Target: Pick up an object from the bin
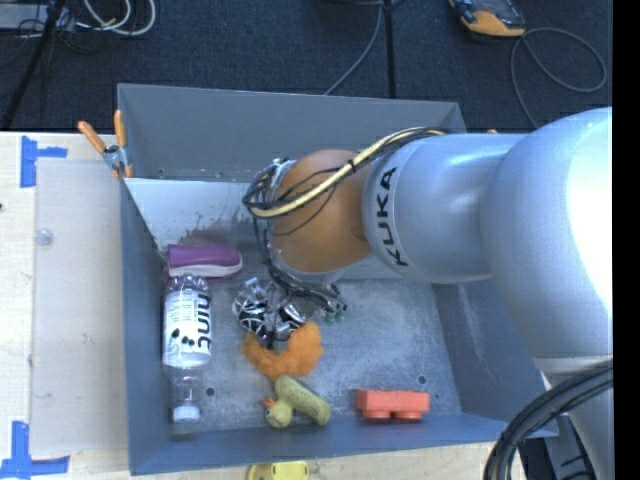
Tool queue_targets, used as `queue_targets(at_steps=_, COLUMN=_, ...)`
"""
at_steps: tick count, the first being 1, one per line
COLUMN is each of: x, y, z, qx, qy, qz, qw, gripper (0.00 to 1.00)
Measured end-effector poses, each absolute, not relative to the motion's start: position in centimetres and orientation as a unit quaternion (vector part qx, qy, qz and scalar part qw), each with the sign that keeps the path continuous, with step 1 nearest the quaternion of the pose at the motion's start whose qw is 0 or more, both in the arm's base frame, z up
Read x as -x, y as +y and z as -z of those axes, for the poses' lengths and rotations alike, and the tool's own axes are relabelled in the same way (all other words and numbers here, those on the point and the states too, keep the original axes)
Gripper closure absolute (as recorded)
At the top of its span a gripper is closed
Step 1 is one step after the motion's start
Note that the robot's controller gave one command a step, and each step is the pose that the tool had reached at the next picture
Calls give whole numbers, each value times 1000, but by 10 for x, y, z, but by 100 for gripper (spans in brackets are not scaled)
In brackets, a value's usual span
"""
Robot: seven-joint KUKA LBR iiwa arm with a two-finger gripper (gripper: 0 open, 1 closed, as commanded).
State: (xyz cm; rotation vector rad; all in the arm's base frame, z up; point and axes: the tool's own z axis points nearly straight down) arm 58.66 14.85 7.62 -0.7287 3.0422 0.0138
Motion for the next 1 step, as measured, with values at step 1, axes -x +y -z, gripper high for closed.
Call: queue_targets(at_steps=1, x=-587, y=148, z=-76, qx=232, qy=973, qz=-4, qw=7, gripper=100)
